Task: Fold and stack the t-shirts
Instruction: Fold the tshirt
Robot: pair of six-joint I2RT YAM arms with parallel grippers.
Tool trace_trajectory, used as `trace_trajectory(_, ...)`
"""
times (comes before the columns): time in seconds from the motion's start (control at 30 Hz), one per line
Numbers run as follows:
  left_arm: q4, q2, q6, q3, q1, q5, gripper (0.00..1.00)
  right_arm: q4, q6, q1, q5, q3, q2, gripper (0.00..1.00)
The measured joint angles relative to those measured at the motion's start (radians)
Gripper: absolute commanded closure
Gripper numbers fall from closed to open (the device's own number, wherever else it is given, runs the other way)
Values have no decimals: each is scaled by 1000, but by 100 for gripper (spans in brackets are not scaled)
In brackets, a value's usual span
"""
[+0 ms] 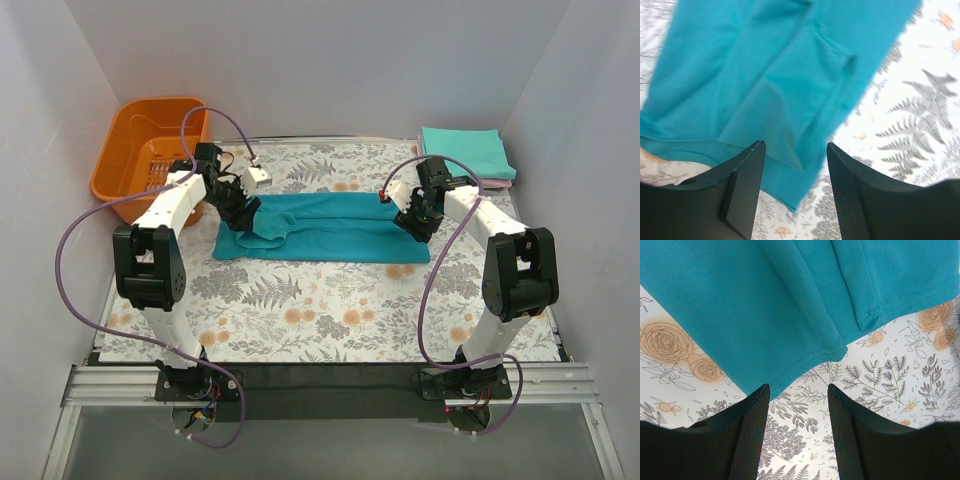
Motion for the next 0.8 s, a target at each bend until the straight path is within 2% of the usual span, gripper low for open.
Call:
trace_trajectory(0.13,2,-96,71,-138,-2,11,50,-3,0,0,-3,0,0,52)
trace_trajectory(0.27,14,-105,131,-216,11,-1,50,-7,0,0,-3,0,0,52)
trace_trajectory(0.53,58,-110,279,-260,66,-19,50,-13,4,0,-3,0,0,52)
trace_trajectory(0.8,141,-153,438,-377,81,-15,50,-14,16,0,-3,0,0,52)
